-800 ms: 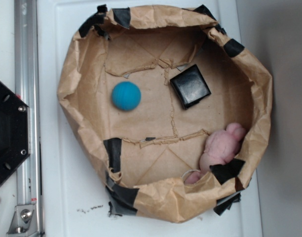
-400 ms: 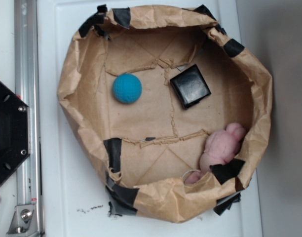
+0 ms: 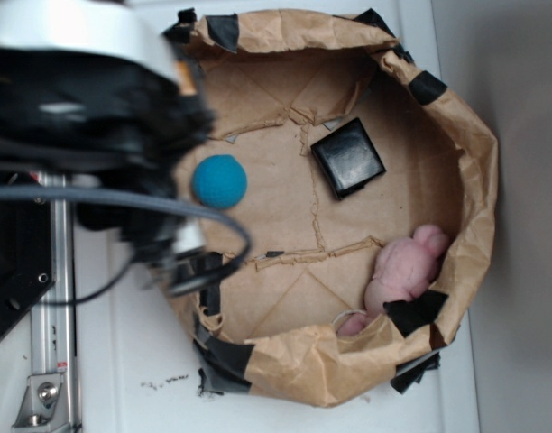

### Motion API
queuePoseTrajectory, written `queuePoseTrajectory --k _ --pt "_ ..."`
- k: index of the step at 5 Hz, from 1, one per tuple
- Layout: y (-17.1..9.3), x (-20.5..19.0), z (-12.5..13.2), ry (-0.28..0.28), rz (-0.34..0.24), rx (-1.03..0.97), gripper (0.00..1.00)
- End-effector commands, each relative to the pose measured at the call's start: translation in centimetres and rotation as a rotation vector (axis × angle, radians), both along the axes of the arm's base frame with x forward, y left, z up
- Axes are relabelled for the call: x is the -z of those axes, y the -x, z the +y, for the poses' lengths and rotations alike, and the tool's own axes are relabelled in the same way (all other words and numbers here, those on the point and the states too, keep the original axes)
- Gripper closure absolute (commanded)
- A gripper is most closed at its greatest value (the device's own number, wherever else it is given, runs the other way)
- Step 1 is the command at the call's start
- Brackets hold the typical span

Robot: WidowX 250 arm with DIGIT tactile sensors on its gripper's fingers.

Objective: Grab the black box.

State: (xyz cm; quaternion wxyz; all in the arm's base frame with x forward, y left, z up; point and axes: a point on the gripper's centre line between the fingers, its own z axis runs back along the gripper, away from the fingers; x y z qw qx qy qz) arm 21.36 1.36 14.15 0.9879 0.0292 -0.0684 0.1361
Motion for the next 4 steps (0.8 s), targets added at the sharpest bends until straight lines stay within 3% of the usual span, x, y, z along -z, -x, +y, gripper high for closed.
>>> queuePoseTrajectory --k 1,2,4 --pt "-6.6 4.4 0.3 0.092 -0.122 -0.161 0.0" --pt "-8.6 7.3 1.5 -0.001 -0.119 -0.156 0.0" --pt "-10.5 11.5 3.8 -0.059 -0.048 -0.15 0.0"
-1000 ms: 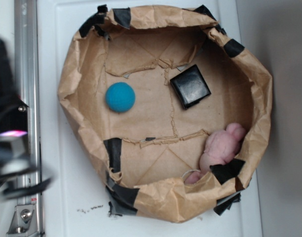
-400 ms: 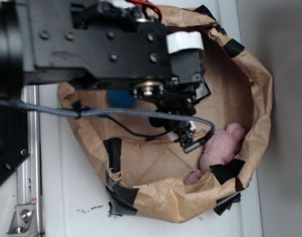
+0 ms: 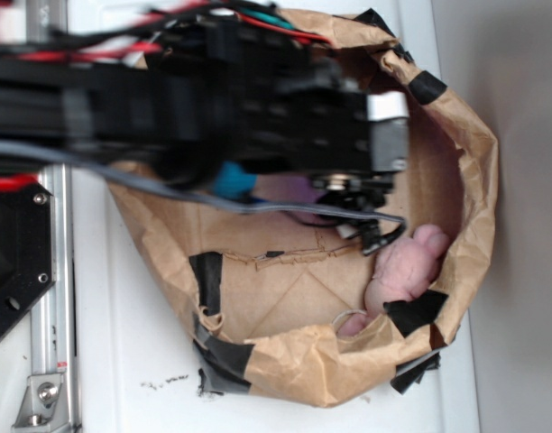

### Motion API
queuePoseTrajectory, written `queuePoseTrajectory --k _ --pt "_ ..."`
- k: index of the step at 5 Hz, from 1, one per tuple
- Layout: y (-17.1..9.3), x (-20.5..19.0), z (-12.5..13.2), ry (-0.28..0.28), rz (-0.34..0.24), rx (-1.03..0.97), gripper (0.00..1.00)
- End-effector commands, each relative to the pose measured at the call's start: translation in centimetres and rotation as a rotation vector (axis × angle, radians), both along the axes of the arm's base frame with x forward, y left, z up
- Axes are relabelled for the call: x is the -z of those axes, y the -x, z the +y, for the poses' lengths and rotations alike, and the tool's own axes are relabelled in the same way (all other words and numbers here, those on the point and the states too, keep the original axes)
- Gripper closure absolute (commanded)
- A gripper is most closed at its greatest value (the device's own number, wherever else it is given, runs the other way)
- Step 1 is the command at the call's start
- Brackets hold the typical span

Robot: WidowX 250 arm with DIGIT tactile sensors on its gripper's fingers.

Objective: Grab the black box.

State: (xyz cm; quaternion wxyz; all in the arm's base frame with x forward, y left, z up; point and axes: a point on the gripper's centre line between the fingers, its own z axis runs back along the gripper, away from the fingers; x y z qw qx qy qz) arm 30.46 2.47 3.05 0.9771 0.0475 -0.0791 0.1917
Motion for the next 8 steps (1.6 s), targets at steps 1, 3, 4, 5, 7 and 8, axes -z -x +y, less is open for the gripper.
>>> queuePoseTrajectory --k 1,3,4,5,7,8 --pt "-2.2 1.2 2.3 -0.038 -0.003 -0.011 0.0" --pt "-1.1 -1.6 3.6 -0.049 -0.03 -0.095 1.0" --pt "1.3 -6.5 2.5 -0.016 -0.061 0.084 1.0" --pt "5.2 -11.5 1.7 0.05 -0.019 0.238 1.0" --pt "6.2 -14.3 0.6 0.034 0.008 0.326 1.0" --pt "5.0 -13.6 0.6 0.067 0.055 0.317 1.0"
